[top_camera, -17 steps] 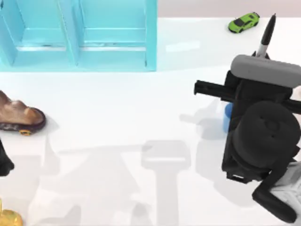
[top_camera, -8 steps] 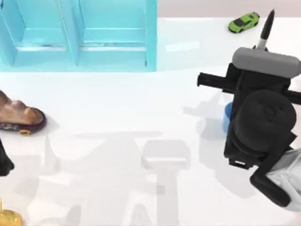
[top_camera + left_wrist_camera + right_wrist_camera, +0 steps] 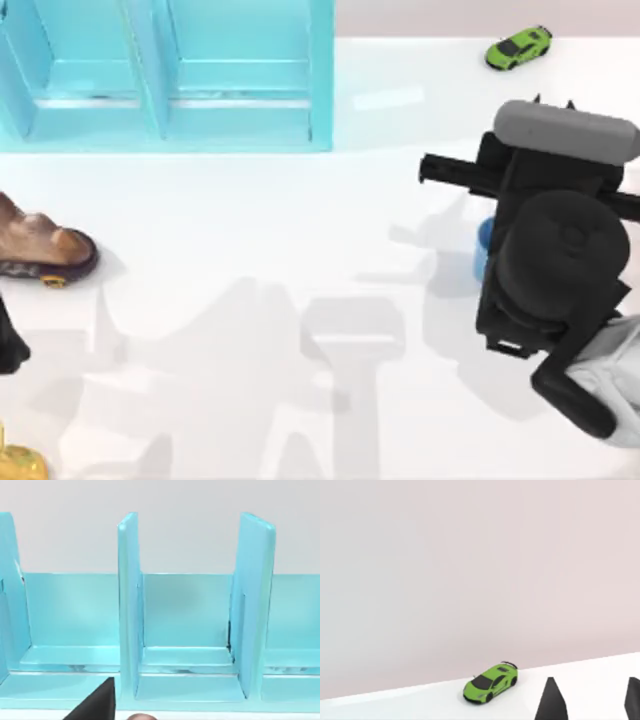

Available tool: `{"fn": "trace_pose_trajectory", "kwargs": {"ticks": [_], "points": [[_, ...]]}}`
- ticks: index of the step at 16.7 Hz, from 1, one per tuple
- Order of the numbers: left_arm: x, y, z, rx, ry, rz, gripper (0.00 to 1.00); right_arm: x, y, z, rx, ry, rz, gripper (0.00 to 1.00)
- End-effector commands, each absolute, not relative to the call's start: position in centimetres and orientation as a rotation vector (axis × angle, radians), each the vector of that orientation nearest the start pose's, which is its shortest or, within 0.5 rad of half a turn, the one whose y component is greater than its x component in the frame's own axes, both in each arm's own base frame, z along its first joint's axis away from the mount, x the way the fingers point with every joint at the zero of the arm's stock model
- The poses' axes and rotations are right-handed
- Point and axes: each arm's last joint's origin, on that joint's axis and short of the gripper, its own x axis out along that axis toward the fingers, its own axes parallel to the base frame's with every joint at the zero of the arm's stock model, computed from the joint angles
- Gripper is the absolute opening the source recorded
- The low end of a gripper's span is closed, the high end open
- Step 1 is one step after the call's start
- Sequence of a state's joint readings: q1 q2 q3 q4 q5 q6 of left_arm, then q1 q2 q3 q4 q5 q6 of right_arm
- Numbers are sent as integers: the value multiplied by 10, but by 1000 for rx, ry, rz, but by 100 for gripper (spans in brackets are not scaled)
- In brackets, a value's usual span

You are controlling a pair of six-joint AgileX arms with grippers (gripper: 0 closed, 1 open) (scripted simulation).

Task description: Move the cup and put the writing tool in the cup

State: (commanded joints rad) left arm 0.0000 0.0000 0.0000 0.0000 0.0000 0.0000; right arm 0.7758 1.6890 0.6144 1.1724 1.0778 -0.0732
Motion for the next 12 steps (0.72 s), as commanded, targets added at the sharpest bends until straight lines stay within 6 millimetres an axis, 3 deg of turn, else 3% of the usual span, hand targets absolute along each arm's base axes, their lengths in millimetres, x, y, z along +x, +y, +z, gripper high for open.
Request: {"fn": "trace_pose_trajectory", "kwargs": {"ticks": [6,12], "points": [[106,-1,160,0,0,0,100,238,198,183,-4,-62,-286,98],[106,-1,160,0,0,0,100,238,198,183,-4,-62,-286,100]]}}
